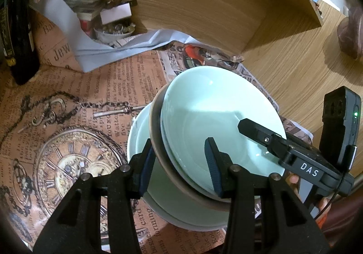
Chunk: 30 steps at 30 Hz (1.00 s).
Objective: Organize plates and bowls
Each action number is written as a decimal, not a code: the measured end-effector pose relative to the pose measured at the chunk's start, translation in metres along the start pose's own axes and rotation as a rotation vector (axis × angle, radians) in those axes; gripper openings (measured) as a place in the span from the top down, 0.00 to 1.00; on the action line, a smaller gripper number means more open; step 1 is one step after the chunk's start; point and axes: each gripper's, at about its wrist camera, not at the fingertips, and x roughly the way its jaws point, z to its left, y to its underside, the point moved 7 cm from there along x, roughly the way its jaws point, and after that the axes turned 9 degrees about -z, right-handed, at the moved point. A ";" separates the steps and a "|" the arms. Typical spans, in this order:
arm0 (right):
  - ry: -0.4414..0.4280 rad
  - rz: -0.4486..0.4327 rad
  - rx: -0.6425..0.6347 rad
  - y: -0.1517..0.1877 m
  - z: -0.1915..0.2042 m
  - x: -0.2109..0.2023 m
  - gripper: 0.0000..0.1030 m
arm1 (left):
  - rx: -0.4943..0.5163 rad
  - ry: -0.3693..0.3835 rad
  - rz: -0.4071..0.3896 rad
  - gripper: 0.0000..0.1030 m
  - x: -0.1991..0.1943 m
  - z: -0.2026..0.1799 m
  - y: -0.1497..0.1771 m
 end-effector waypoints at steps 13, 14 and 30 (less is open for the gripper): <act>0.029 -0.188 -0.086 -0.027 0.018 -0.042 0.35 | 0.125 -0.098 -0.242 0.44 -0.061 -0.008 -0.035; 0.029 -0.206 -0.090 -0.030 0.020 -0.048 0.35 | 0.136 -0.099 -0.263 0.43 -0.068 -0.012 -0.037; 0.059 -0.479 -0.228 -0.043 0.056 -0.140 0.15 | 0.298 -0.161 -0.593 0.05 -0.172 -0.057 -0.041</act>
